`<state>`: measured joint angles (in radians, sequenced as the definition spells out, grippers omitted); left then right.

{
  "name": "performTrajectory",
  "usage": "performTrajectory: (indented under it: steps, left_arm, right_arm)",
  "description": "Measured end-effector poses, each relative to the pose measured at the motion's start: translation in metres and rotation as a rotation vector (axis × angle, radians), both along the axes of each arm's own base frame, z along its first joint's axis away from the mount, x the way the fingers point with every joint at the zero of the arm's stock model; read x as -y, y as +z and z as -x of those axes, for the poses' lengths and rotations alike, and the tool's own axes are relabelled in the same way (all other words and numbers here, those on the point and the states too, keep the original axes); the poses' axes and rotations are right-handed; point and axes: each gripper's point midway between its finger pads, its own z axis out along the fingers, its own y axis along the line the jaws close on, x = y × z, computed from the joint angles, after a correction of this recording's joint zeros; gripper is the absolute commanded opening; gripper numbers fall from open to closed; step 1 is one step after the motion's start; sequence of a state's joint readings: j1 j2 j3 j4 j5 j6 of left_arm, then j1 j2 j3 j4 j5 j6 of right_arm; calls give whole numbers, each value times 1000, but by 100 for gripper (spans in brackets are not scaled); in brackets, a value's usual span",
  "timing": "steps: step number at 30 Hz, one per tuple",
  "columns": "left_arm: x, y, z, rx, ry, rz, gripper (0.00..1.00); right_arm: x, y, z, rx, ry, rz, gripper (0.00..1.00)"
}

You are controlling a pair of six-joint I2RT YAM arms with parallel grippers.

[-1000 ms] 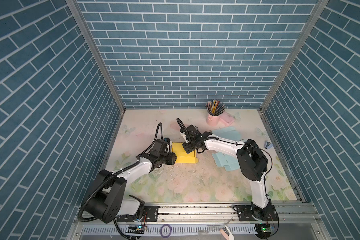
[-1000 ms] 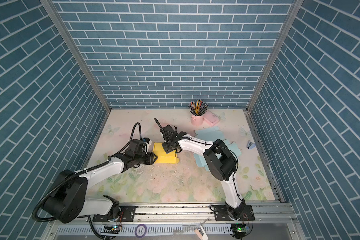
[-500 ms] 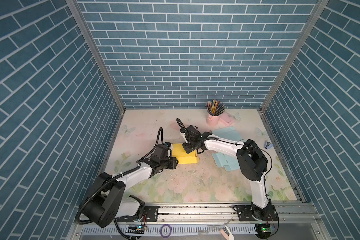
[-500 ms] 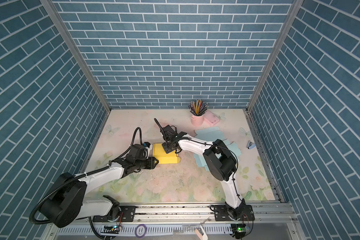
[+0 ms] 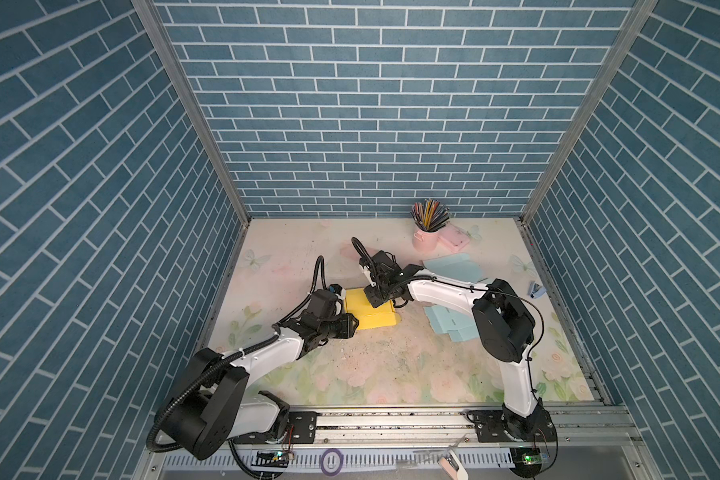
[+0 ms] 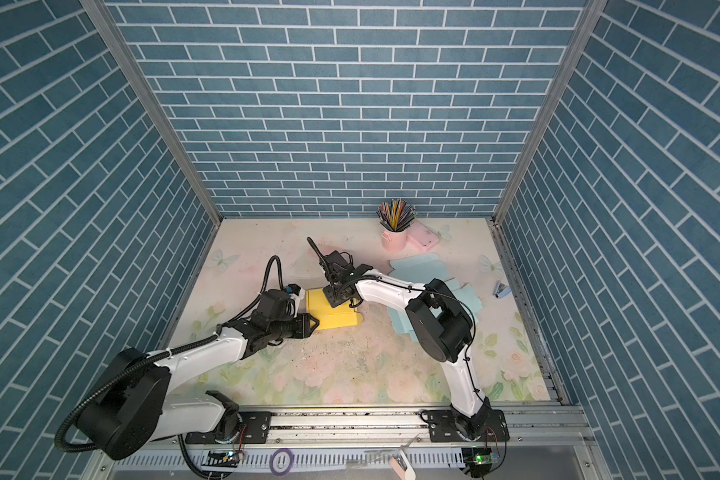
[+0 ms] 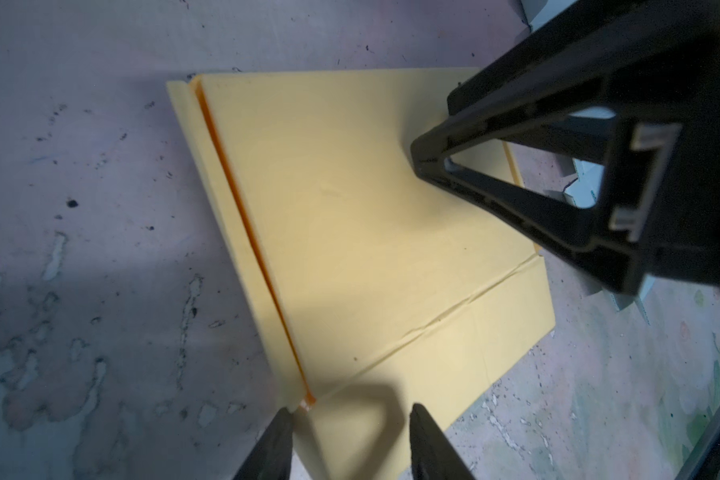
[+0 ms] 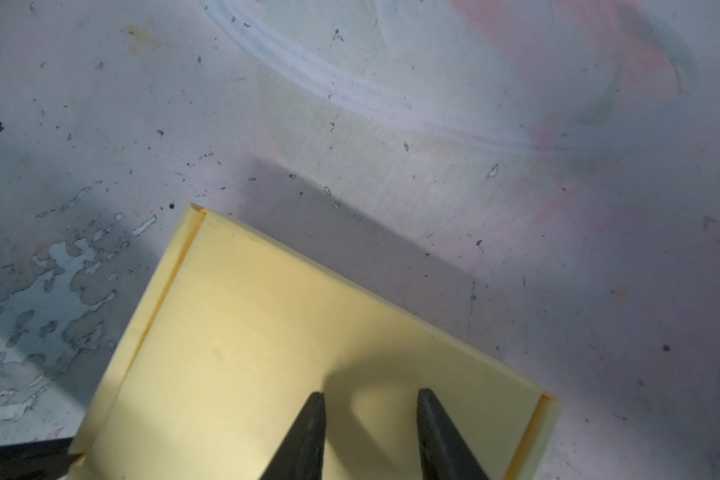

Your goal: Fold the paper box

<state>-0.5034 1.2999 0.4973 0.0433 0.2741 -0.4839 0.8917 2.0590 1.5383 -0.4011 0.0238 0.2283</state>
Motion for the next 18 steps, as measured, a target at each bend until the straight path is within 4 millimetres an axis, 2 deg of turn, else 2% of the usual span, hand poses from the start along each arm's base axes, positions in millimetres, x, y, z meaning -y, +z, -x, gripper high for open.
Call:
performTrajectory:
  steps: [8,13,18]
  left_arm:
    - [0,-4,2,-11,22,19,46]
    - [0,-3,11,-4,29,23,52]
    - [-1,1,15,11,37,22,48]
  right_arm:
    - [-5,-1,4,7,3,-6,39]
    - [-10,-2,7,20,-6,-22,39]
    - [-12,-2,9,37,-18,-43,39]
